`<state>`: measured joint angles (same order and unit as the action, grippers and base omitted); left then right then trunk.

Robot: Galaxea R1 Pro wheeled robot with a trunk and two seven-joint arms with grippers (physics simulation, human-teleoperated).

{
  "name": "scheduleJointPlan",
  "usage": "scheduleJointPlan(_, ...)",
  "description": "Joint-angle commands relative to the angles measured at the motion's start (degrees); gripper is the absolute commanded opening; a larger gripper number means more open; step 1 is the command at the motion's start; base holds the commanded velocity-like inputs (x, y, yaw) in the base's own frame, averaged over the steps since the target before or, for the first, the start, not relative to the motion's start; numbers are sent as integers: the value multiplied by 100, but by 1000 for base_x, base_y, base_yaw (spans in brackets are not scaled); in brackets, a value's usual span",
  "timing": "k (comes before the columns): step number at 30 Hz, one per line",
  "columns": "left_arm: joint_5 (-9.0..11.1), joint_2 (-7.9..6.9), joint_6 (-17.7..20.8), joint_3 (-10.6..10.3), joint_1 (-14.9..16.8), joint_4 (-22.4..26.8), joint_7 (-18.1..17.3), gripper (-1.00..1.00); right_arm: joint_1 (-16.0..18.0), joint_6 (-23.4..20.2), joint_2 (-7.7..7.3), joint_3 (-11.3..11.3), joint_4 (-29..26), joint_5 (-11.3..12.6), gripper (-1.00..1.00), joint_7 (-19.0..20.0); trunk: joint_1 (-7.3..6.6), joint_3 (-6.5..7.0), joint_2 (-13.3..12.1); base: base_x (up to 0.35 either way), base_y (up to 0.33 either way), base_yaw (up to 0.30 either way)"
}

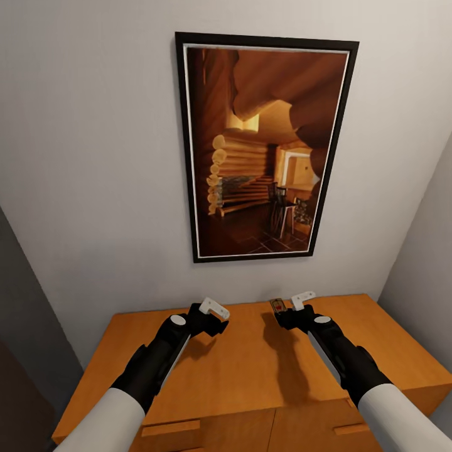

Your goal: Take the four mousetraps from the cabinet in the bathroom and place them on the bathroom floor. Make sure all four end up on the same floor surface, and ensure that at least two of them are either under or directly next to the same bathroom sink.

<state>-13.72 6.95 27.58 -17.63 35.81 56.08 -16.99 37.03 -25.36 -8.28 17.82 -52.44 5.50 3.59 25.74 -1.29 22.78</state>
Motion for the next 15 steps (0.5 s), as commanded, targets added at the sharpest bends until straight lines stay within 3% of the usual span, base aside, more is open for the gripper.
scheduleJointPlan(1,-60,3,19,9,4,8,-38,100,6,-29,-7,18,-8,56,-100,-16,4,-14,14,4,0,0)
scheduleJointPlan(15,-60,21,19,5,4,43,-22,100,6,-30,-7,20,-8,56,-100,-16,4,-14,14,0,25,0)
